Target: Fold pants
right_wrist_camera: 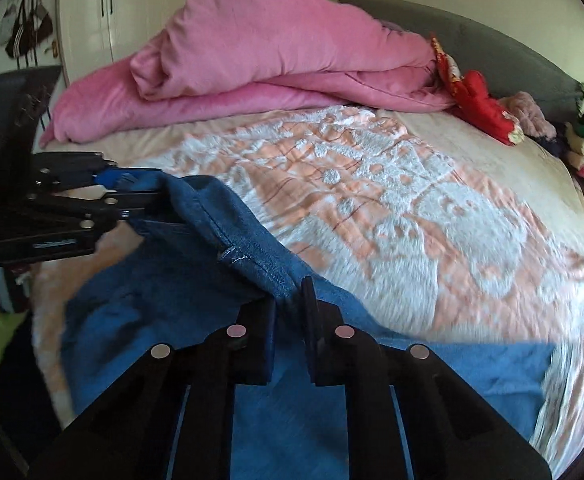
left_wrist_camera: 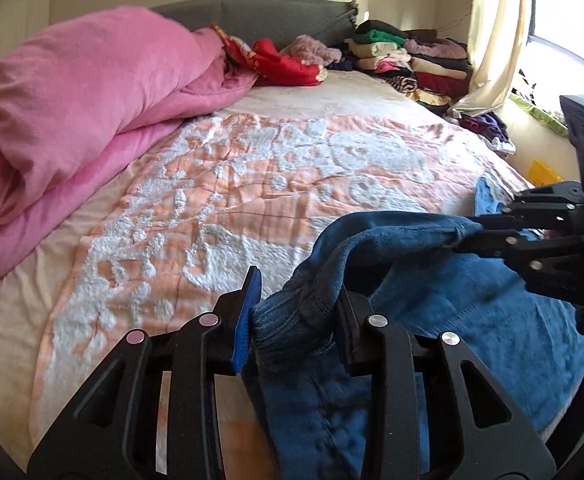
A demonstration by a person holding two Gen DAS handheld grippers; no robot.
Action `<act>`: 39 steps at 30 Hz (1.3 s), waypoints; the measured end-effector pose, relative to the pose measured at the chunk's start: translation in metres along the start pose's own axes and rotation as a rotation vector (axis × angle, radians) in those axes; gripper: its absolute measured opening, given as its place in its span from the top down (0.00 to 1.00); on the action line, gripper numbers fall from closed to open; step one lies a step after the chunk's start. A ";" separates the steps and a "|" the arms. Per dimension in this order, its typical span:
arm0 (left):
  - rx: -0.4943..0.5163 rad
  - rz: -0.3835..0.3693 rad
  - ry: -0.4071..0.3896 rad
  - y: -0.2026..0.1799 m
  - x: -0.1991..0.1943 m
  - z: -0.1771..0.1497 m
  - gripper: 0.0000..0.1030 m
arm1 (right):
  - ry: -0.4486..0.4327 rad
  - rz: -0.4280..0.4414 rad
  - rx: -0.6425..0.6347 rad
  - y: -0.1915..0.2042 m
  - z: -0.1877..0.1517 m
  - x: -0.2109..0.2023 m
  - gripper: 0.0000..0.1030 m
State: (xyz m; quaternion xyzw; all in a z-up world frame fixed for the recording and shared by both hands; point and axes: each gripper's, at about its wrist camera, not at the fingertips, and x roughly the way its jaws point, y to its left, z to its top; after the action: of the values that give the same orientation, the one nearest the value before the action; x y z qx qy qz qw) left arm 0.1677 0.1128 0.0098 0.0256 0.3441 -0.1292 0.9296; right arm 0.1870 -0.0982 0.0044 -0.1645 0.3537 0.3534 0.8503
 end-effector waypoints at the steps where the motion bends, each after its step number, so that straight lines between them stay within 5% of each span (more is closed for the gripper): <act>1: 0.004 -0.006 -0.004 -0.003 -0.004 -0.002 0.75 | -0.005 -0.003 0.013 0.005 -0.005 -0.008 0.90; 16: 0.082 -0.038 0.049 -0.034 -0.051 -0.057 0.75 | -0.028 0.015 0.111 0.074 -0.074 -0.072 0.90; 31: 0.109 0.015 0.147 -0.033 -0.057 -0.097 0.68 | 0.013 0.026 0.095 0.121 -0.106 -0.068 0.90; 39: 0.045 0.001 0.163 -0.021 -0.068 -0.104 0.62 | 0.025 0.032 0.119 0.122 -0.108 -0.062 0.90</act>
State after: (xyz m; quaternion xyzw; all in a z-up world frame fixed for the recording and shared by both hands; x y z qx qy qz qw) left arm 0.0465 0.1224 -0.0245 0.0573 0.4159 -0.1339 0.8977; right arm 0.0160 -0.1008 -0.0297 -0.1124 0.3874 0.3429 0.8483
